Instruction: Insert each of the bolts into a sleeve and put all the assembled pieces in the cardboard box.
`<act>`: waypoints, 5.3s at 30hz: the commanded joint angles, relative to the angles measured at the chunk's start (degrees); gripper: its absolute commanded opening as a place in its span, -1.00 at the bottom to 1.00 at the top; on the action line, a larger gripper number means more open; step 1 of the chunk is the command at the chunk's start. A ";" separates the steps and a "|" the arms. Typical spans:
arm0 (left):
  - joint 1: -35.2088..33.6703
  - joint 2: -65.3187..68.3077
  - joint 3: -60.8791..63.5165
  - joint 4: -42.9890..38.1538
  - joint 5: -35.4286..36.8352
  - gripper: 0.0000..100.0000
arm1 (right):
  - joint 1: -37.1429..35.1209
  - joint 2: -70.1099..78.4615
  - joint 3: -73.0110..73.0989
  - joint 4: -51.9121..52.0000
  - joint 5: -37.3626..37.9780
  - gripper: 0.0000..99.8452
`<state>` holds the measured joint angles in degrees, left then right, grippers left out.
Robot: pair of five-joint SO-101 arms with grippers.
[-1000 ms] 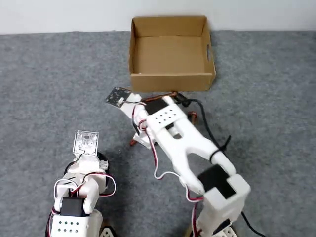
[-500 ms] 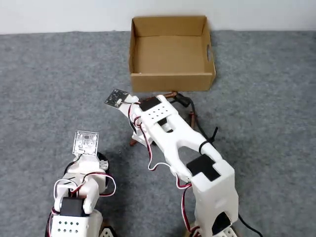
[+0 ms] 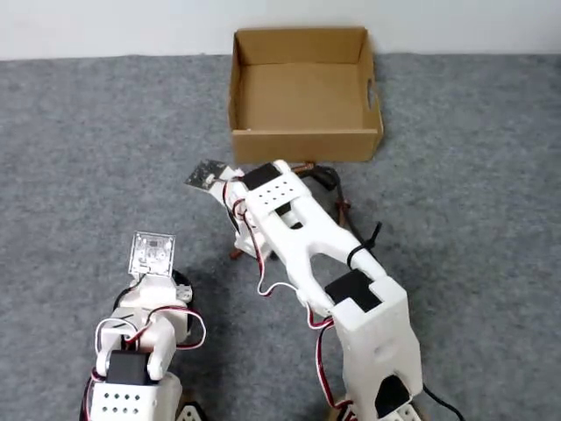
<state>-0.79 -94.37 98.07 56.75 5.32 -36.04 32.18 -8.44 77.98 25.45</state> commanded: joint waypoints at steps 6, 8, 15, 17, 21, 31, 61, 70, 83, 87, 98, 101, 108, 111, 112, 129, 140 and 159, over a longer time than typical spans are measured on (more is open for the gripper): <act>0.18 -0.35 -1.19 0.18 0.09 -0.99 | -0.22 0.13 -1.49 3.65 -0.35 -0.66; 0.18 -0.35 -1.19 0.18 0.09 -0.99 | -0.22 0.22 -1.93 2.86 -2.46 -0.61; 0.18 -0.35 -1.19 0.18 0.09 -0.99 | -0.22 -0.22 -2.20 -0.22 -3.34 -0.60; 0.18 -0.35 -1.19 0.18 0.09 -0.99 | -0.22 -0.31 -2.20 -0.57 -3.34 -0.60; 0.18 -0.35 -1.19 0.18 0.09 -0.99 | -0.22 0.22 -5.19 -0.22 -3.52 -0.60; 0.18 -0.35 -1.19 0.18 0.09 -0.99 | -1.71 1.19 -7.03 -0.66 -3.52 -0.61; 0.18 -0.35 -1.19 0.18 0.09 -0.99 | 9.45 -34.15 -16.53 24.92 -26.02 -0.98; 0.18 -0.35 -1.19 0.18 0.09 -0.99 | 21.41 -58.59 5.10 24.75 -31.74 -0.98; 0.53 -0.35 -1.19 0.18 -0.09 -0.99 | 39.60 -84.70 28.31 23.96 -36.84 -0.98; 0.62 -0.35 -1.19 0.18 0.09 -0.99 | 43.38 -91.91 35.25 23.96 -36.84 -0.98; 0.35 -0.09 -6.73 0.44 0.09 -0.99 | 52.97 -105.27 45.54 17.19 -36.75 -0.98; 1.23 0.09 -13.49 5.54 -0.18 -0.98 | 54.55 -107.65 49.14 15.16 -36.84 -0.98; 10.64 4.31 -23.43 10.81 -0.18 -0.98 | 56.66 -111.34 60.22 13.49 -37.01 -0.98; 13.19 14.59 -27.30 10.73 -0.09 -0.98 | 56.31 -114.59 62.24 11.82 -37.63 -0.98; 13.89 18.81 -29.23 10.55 -0.09 -0.98 | 56.31 -115.82 62.95 11.65 -37.63 -0.98; 14.51 71.30 -70.02 18.02 -16.88 -0.98 | 56.22 -134.29 68.40 10.51 -37.27 -0.98; 14.68 99.60 -90.33 31.03 -31.74 -0.98 | 56.22 -136.13 69.19 10.86 -37.27 -0.97; 14.68 131.52 -125.23 43.60 -35.25 -0.73 | 56.22 -136.13 70.15 10.59 -37.19 -0.97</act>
<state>13.36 35.91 -23.69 98.77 -29.41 19.96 -103.82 61.98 89.76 -11.47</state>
